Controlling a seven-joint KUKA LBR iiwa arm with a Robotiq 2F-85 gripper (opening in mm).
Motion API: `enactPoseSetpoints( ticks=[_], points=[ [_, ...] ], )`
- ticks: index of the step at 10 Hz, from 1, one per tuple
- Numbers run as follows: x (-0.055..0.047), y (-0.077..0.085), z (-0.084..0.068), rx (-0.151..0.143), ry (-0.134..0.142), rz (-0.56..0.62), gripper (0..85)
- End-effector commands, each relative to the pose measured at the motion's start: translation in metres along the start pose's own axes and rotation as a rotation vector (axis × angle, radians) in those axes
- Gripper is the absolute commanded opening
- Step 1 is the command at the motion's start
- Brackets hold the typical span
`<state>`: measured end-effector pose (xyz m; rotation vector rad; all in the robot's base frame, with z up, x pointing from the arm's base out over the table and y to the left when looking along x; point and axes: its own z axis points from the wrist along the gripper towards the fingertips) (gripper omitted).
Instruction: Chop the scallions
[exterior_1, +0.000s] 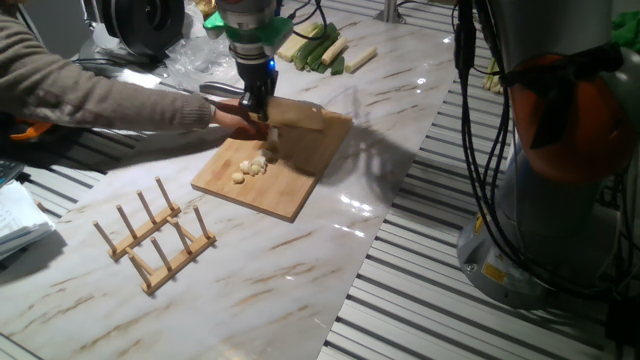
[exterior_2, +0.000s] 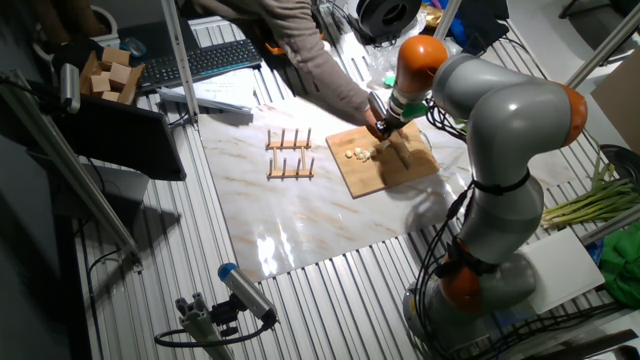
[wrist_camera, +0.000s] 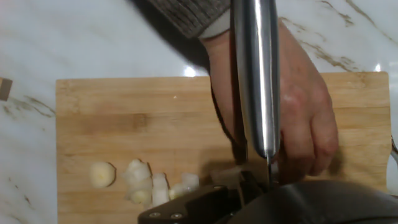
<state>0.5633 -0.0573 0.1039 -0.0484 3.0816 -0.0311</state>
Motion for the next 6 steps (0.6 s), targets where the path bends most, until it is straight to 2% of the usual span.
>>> enactPoseSetpoints(
  ticks=[1,6],
  points=[
    [0.0014,-0.0001,-0.0004,0.002,-0.003,0.000,0.0],
    [0.0074,-0.0010,-0.0029,0.002,-0.007,0.003,0.0]
  ],
)
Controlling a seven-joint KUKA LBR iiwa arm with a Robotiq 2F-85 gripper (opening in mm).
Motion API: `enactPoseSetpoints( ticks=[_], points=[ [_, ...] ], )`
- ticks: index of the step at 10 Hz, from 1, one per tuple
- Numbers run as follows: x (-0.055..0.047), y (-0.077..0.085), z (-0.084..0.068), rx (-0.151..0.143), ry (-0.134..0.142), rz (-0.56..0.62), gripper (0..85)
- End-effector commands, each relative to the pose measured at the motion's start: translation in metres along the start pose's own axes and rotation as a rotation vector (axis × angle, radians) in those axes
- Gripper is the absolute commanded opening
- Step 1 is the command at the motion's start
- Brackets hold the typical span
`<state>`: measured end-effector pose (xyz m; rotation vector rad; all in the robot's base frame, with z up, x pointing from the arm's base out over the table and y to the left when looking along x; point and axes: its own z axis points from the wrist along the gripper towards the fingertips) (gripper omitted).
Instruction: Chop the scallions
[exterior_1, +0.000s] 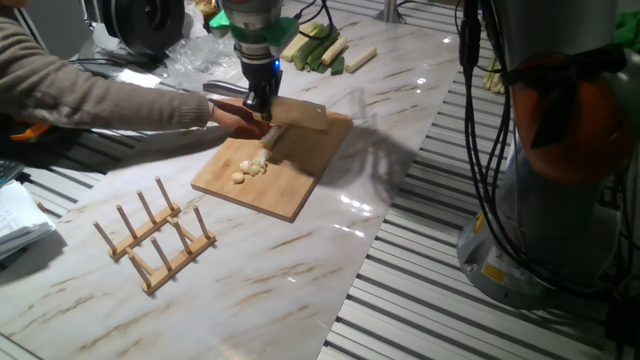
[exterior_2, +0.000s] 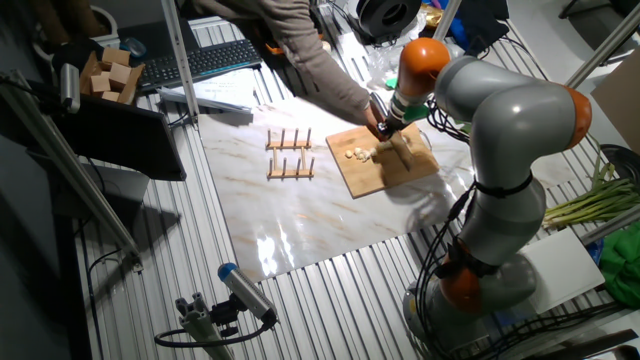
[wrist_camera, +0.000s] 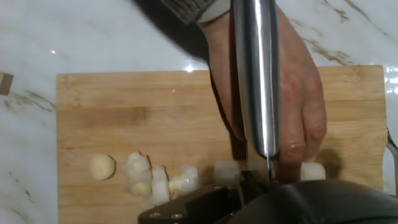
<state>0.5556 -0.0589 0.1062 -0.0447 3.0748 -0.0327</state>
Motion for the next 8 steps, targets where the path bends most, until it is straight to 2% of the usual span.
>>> enactPoseSetpoints(
  ticks=[1,4,7,8],
  points=[
    [0.001,-0.001,0.000,-0.001,0.000,0.000,0.0],
    [0.004,-0.002,0.000,0.004,0.003,0.003,0.0],
    [0.011,-0.006,0.000,-0.015,0.037,0.022,0.0],
    [0.012,-0.005,0.000,-0.021,0.040,0.032,0.0]
  ],
)
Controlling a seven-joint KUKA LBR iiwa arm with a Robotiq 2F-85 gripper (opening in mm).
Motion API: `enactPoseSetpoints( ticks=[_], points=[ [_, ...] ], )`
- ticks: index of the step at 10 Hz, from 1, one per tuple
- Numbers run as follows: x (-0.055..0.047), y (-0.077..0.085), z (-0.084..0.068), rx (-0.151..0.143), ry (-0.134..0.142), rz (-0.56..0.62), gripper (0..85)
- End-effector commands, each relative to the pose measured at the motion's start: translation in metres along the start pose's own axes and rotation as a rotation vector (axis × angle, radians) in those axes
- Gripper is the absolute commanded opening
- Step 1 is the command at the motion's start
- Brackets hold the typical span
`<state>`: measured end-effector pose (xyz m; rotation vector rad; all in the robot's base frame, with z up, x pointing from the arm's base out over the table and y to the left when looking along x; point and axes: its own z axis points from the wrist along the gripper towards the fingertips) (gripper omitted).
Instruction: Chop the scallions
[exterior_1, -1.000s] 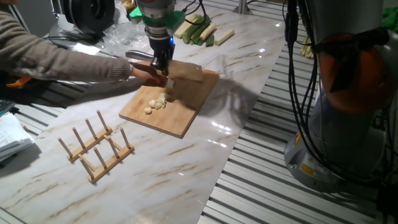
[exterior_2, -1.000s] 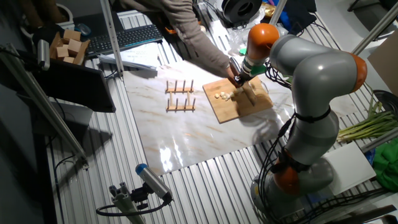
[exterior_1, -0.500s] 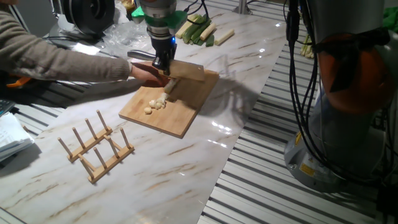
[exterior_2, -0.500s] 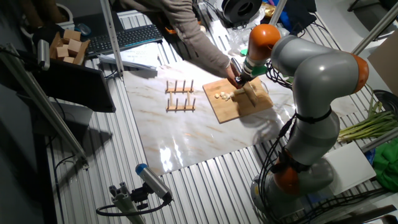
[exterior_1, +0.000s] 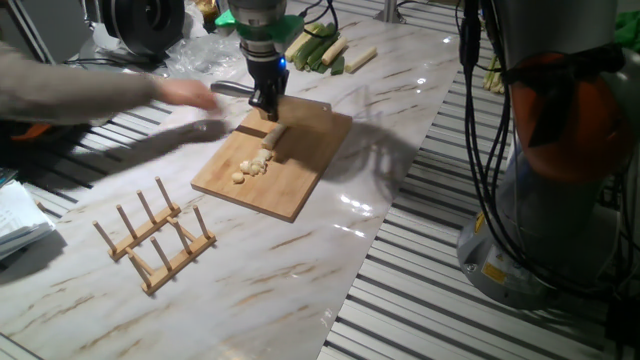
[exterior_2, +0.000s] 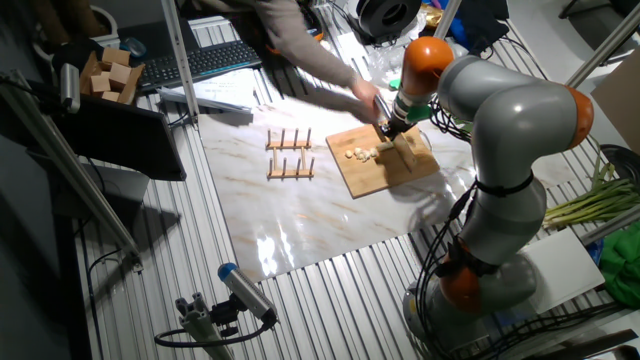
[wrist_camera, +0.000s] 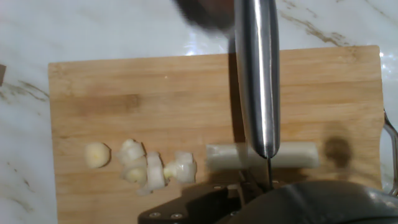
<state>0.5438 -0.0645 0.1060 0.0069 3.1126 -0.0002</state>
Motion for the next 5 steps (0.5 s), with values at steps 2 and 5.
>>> enactPoseSetpoints(
  ticks=[2,5],
  points=[
    [0.000,0.005,-0.002,-0.008,-0.025,0.017,0.0],
    [-0.009,0.024,-0.011,-0.008,-0.014,0.064,0.0]
  ],
)
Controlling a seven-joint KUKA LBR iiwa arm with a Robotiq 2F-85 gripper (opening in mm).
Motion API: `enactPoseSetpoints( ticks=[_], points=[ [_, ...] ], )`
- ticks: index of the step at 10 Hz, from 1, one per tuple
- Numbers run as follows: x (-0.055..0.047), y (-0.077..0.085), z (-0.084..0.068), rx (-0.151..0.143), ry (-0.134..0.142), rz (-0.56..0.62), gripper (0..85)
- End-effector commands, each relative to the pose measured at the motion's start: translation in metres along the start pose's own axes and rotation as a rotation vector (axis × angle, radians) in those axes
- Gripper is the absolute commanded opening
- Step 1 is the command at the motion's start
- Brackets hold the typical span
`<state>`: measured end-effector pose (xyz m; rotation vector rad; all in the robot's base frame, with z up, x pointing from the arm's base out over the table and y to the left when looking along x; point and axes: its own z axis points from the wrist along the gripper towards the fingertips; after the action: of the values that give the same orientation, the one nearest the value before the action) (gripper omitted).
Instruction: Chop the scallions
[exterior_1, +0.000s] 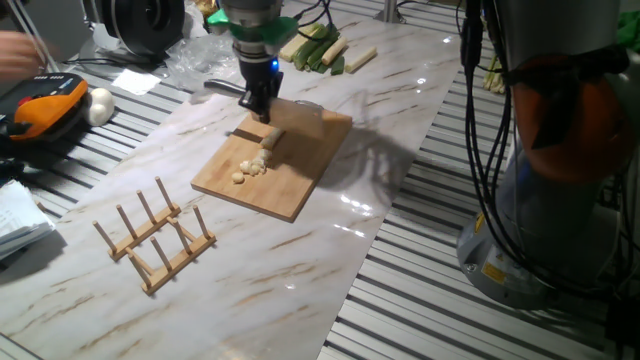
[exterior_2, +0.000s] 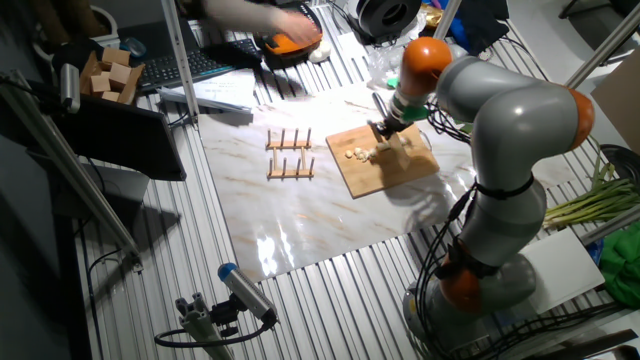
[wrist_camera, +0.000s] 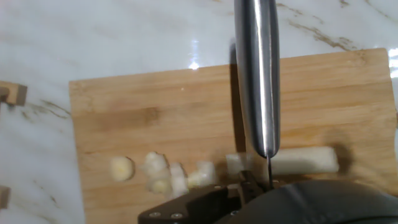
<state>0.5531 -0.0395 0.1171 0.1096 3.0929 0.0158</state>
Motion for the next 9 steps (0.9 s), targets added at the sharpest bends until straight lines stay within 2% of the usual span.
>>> enactPoseSetpoints(
  ticks=[1,2,4,6,9],
  points=[
    [-0.001,0.007,-0.003,-0.003,-0.004,0.015,0.0],
    [-0.005,0.012,-0.001,0.003,-0.015,0.013,0.0],
    [-0.018,0.009,0.009,-0.004,-0.008,-0.016,0.0],
    [-0.026,0.006,0.015,-0.002,-0.031,-0.040,0.0],
    [-0.018,-0.002,0.018,-0.001,-0.035,-0.056,0.0]
  ],
)
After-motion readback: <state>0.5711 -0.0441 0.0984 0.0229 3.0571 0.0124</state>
